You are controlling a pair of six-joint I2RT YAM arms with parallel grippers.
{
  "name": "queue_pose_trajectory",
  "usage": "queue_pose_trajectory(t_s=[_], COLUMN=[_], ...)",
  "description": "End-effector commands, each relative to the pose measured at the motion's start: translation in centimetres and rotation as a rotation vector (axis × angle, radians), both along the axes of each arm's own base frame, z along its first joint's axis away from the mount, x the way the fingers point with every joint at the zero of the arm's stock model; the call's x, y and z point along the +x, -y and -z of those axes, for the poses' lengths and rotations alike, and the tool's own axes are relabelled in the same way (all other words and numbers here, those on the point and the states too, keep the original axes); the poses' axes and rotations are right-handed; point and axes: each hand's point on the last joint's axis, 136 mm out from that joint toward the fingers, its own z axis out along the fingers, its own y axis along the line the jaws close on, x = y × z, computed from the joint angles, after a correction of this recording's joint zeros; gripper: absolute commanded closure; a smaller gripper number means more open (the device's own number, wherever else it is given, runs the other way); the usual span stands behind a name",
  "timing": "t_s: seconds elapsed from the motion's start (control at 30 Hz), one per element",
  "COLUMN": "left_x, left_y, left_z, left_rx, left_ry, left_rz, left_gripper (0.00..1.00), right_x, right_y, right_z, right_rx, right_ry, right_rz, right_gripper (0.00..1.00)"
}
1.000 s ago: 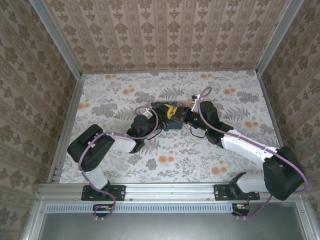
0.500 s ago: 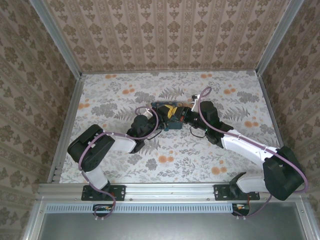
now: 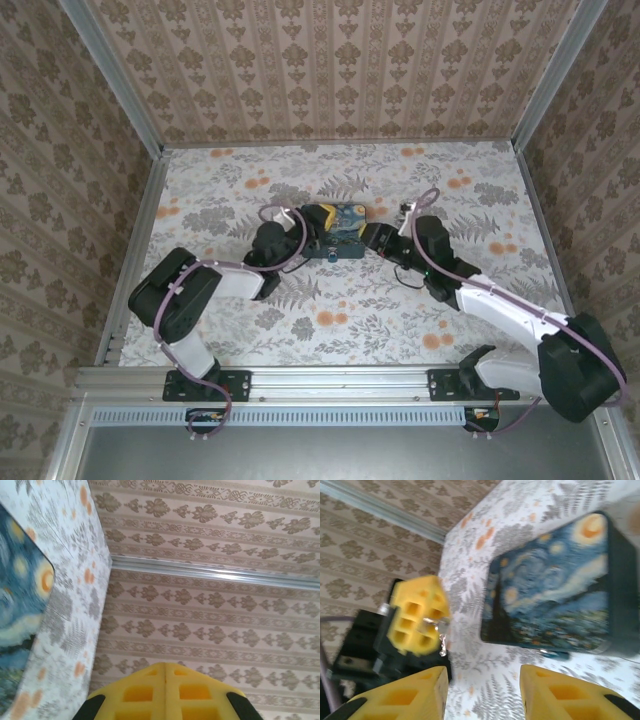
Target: Unlock the padlock with the key
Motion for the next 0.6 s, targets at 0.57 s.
queue_pose_trajectory(t_s=[0.57], left_x=[-3.4], left_y=[-1.0], left_z=[-7.6], left_rx=[0.597], left_ry=[0.673], left_rz=[0.259], left_gripper=[1.0], right_x=[2.0], right_y=[-4.5], right_z=[-8.3], right_rx=[0.256], right_ry=[0.271], right_rz=[-0.253], right_gripper=[0.54])
